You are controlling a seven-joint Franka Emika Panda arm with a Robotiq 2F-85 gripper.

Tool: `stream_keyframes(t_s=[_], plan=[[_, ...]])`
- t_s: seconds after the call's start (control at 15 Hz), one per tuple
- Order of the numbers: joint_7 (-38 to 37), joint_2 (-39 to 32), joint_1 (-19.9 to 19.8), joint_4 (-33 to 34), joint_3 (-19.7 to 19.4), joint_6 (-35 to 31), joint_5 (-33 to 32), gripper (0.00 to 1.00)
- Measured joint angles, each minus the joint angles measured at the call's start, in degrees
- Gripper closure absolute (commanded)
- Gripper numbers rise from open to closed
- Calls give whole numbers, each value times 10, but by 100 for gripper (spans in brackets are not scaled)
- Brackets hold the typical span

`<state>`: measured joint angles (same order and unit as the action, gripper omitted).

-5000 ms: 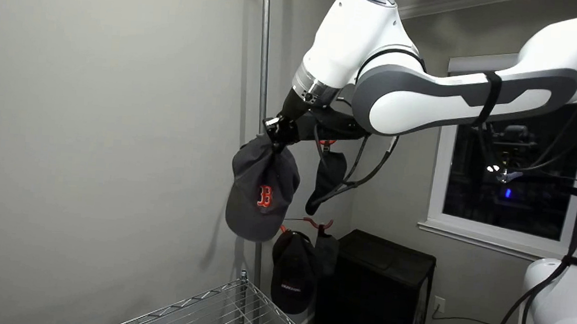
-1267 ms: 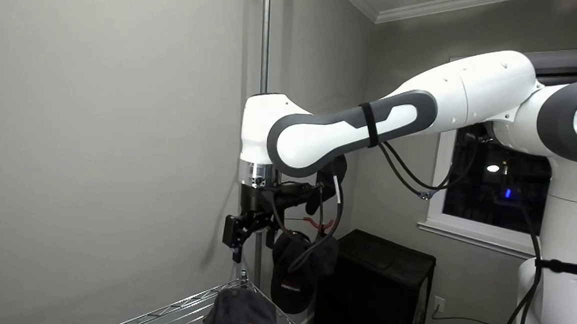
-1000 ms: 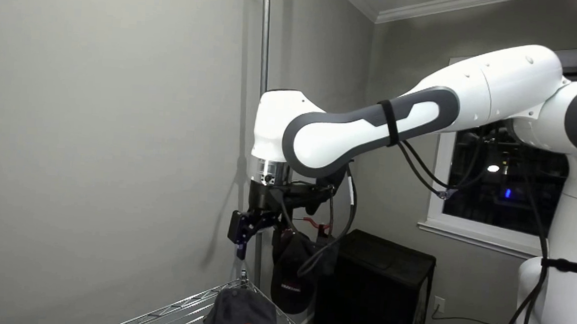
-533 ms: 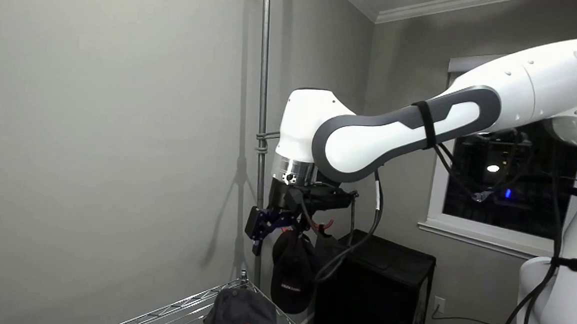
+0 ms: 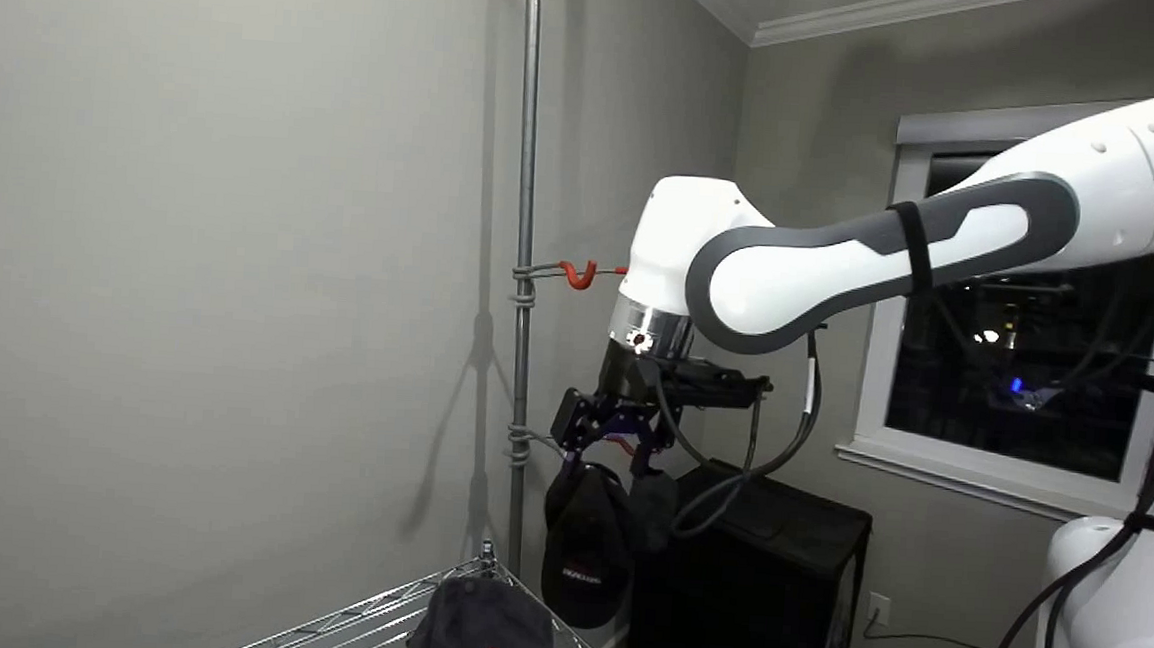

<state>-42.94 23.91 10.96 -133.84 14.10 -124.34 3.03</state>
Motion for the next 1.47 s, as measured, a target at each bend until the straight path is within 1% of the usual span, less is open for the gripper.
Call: stream_keyframes(t_s=[0.33, 0.53, 0.8, 1.13, 1.27, 1.47], plan=[[-13, 63, -69, -37, -25, -2, -2, 0], [-13, 81, -110, -47, -41, -2, -11, 0], [-13, 83, -155, -48, -62, -10, -33, 0], [4, 81, -205, -44, -117, -24, -42, 0], [15, 78, -223, -36, -136, -27, -47, 0], [28, 63, -240, -18, -152, -32, -51, 0]])
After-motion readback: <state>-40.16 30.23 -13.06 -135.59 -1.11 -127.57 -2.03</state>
